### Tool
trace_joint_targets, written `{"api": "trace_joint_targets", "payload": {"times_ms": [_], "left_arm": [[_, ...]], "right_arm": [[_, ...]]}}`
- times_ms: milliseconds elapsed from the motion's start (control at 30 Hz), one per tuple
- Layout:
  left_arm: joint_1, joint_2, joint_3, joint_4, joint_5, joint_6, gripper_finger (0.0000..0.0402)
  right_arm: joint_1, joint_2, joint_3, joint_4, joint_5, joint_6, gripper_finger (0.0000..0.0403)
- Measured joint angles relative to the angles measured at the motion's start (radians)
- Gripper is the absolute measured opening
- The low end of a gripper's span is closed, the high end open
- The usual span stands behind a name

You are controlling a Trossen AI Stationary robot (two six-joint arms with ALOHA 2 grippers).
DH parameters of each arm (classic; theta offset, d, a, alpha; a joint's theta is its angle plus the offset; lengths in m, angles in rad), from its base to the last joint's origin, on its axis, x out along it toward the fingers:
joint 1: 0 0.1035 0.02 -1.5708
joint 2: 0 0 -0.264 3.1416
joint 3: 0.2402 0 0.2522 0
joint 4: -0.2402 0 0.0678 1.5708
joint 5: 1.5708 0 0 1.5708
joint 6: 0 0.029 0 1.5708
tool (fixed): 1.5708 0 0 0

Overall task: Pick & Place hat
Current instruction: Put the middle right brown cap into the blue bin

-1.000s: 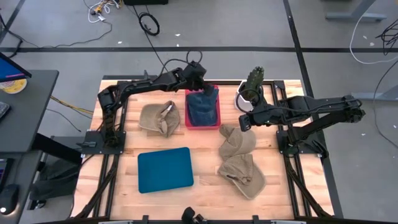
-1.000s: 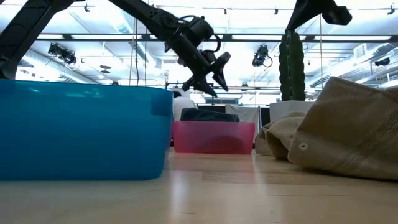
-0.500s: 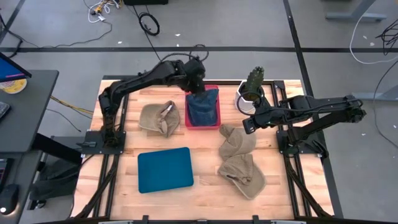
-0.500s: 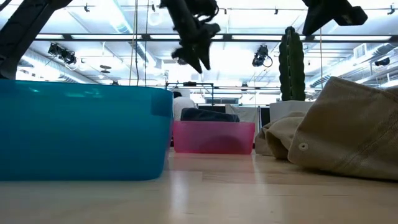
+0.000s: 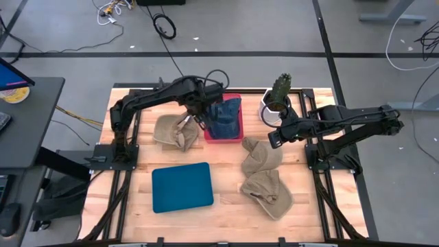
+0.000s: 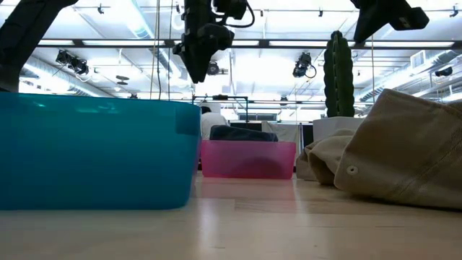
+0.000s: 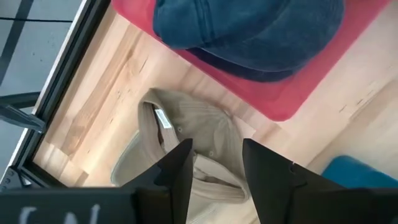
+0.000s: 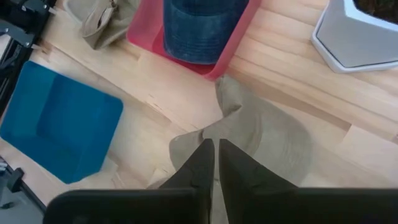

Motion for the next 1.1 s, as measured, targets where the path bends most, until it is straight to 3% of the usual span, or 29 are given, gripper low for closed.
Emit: {"api": "trace_joint_targets", "payload": {"times_ms": [200,800,933,1100], "left_arm": [[-0.05,0.0,0.0,0.001,-0.027,-0.084,0.0131],[-0.178,0.0,0.0,0.01,-0.1,-0.141,0.0007],[-0.178,0.0,-0.004,0.036,-0.101,-0.139,0.0004],[-0.188,-0.02,-0.132,0.05,-0.083,-0.165,0.0003]], "right_arm": [[0.0,0.0,0.0,0.0,-0.014,0.024,0.0027],[0.0,0.0,0.0,0.0,-0.028,0.072,0.0027],[0.0,0.001,0.0,-0.016,-0.042,0.077,0.0027],[0.0,0.001,0.0,-0.05,-0.043,0.079,0.0027]]}}
